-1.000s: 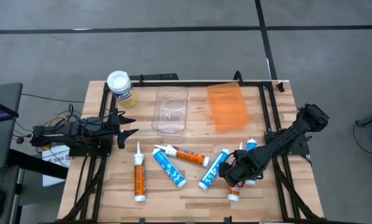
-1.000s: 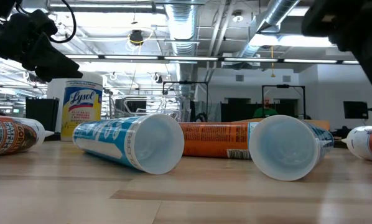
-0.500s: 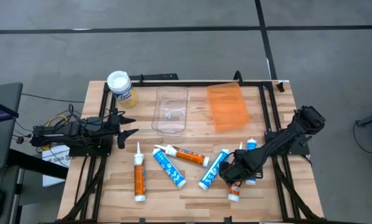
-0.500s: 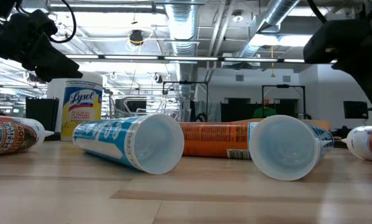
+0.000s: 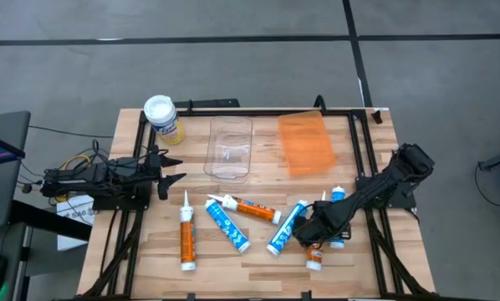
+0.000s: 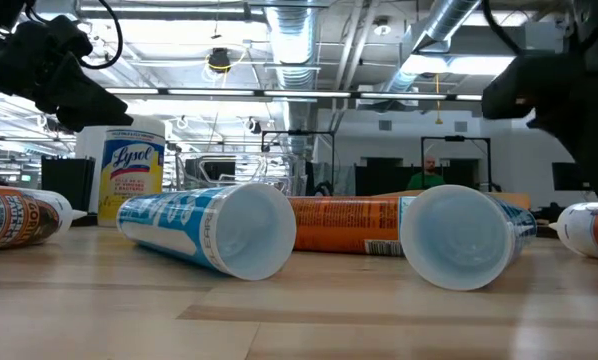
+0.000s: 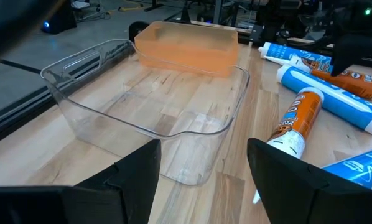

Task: Pick & place silicon tubes, Sealant and Lysol wipes
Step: Put the orange sealant into the orange bin

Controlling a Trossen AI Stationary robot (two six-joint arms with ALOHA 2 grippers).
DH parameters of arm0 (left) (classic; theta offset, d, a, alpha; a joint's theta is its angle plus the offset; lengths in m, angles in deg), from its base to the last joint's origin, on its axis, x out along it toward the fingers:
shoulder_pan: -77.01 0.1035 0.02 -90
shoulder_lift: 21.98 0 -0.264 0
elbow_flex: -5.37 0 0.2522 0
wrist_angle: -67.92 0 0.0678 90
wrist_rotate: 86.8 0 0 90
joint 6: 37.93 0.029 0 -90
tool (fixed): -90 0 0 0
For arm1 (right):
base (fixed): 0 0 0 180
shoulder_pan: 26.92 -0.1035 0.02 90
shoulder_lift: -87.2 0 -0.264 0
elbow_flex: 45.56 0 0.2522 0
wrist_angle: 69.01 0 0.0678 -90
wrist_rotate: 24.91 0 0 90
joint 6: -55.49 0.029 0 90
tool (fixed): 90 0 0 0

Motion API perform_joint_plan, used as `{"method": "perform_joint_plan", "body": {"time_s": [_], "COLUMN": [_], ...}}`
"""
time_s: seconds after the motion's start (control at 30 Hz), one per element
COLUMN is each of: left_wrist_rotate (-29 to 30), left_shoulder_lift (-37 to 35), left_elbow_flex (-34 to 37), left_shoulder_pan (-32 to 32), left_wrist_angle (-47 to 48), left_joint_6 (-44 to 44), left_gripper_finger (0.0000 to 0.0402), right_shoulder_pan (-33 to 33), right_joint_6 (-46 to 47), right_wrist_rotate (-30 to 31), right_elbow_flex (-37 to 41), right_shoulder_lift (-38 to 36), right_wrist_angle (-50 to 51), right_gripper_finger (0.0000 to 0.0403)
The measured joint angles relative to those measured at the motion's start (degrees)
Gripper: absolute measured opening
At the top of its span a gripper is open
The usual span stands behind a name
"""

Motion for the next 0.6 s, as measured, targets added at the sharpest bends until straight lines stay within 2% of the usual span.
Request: {"method": "perform_joint_plan", "body": {"time_s": [0.37,0.6], "left_wrist_rotate": [-0.02,-0.02], "left_shoulder_lift": [-0.02,-0.02], "left_elbow_flex": [0.0,0.0], "left_shoulder_pan": [-0.01,0.0], "left_wrist_angle": [-0.35,-0.42], "left_joint_6": [0.0,0.0], "left_gripper_finger": [0.0231,0.0231], "right_shoulder_pan": [0.49,0.48], "right_joint_6": [-0.27,-0.25], "right_wrist_rotate": [-3.17,-3.82], "right_elbow_flex": [0.04,0.04], "right_shoulder_lift": [6.19,6.17], "right_wrist_angle": [-4.52,-5.13], "right_gripper_finger": [0.0265,0.0204]}}
